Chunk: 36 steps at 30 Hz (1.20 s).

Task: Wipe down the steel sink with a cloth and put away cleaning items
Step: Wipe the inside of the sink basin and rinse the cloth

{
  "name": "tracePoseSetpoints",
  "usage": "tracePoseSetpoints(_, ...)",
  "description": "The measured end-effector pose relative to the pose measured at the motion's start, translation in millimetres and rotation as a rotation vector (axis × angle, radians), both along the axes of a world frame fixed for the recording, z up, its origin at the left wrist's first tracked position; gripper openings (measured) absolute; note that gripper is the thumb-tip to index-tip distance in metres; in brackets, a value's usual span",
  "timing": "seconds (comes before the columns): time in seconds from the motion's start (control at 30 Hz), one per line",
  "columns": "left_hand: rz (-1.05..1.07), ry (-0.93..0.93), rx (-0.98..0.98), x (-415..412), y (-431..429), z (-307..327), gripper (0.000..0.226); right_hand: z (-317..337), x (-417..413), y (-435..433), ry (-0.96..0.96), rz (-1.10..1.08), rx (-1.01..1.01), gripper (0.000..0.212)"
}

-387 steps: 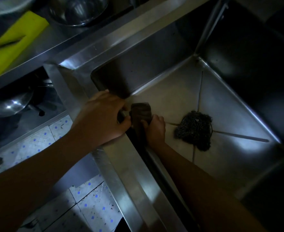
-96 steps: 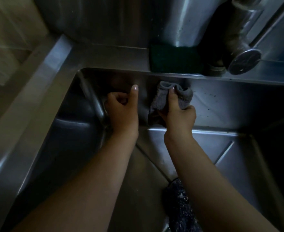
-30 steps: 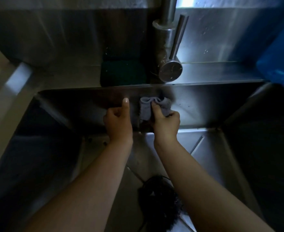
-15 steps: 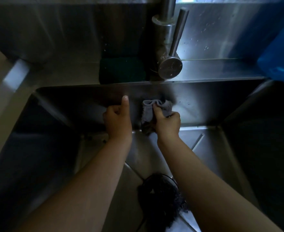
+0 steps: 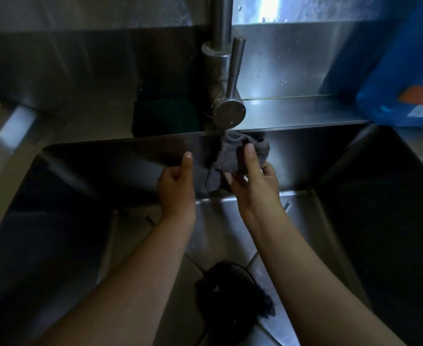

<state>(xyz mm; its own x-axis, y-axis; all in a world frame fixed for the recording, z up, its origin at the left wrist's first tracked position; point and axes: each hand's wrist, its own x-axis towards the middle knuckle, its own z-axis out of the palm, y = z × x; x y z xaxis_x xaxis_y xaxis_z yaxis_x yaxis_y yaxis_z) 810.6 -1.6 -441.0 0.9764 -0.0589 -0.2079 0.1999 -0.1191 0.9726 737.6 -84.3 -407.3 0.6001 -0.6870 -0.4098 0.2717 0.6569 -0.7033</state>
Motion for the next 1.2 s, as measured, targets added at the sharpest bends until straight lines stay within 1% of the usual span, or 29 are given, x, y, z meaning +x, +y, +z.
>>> tracePoseSetpoints(0.07, -0.03, 0.019, -0.055, -4, -7, 2, 0.031, 9, 4, 0, 0.033, -0.013, -0.015, 0.047)
tracePoseSetpoints(0.13, -0.053, 0.023, -0.079, -7, -12, 4, 0.029, 12, 9, 0, 0.09, -0.036, -0.039, 0.056)
tracePoseSetpoints(0.23, -0.025, 0.035, -0.078, -8, -19, 4, 0.029, 13, 17, -1, 0.198, -0.063, -0.103, 0.059)
tracePoseSetpoints(0.3, 0.006, 0.051, -0.053, -7, -23, 4, 0.029, 11, 22, -2, 0.294, -0.065, -0.186, 0.061)
tracePoseSetpoints(0.37, 0.029, 0.064, -0.022, -6, -26, 3, 0.032, 4, 25, -3, 0.371, -0.078, -0.268, 0.056)
tracePoseSetpoints(0.43, 0.045, 0.066, -0.008, -6, -28, 2, 0.033, -2, 27, -5, 0.384, -0.107, -0.298, 0.042)
tracePoseSetpoints(0.47, 0.047, 0.067, -0.014, -6, -29, 1, 0.032, -5, 28, -6, 0.387, -0.119, -0.314, 0.039)
tracePoseSetpoints(0.63, 0.044, 0.072, -0.07, -6, -29, -4, 0.037, -29, 29, -9, 0.373, -0.133, -0.348, 0.041)
tracePoseSetpoints(0.73, 0.08, 0.054, -0.092, -7, -30, -3, 0.038, -55, 24, -8, 0.446, -0.049, -0.295, 0.042)
tracePoseSetpoints(0.8, 0.085, 0.043, -0.097, -6, -32, -4, 0.038, -73, 21, -7, 0.483, -0.04, -0.259, 0.046)
tracePoseSetpoints(0.87, 0.092, 0.042, -0.103, -8, -33, -4, 0.038, -86, 21, -8, 0.578, -0.037, -0.318, 0.052)
tracePoseSetpoints(1.0, 0.085, 0.05, -0.096, -11, -34, -5, 0.037, -99, 19, -8, 0.699, 0.012, -0.439, 0.05)
tracePoseSetpoints(1.07, 0.068, 0.054, -0.091, -10, -33, -5, 0.038, -99, 17, -8, 0.697, 0.033, -0.45, 0.049)
tracePoseSetpoints(1.2, 0.031, 0.054, -0.07, -9, -32, -3, 0.045, -81, 14, -15, 0.592, 0.055, -0.423, 0.044)
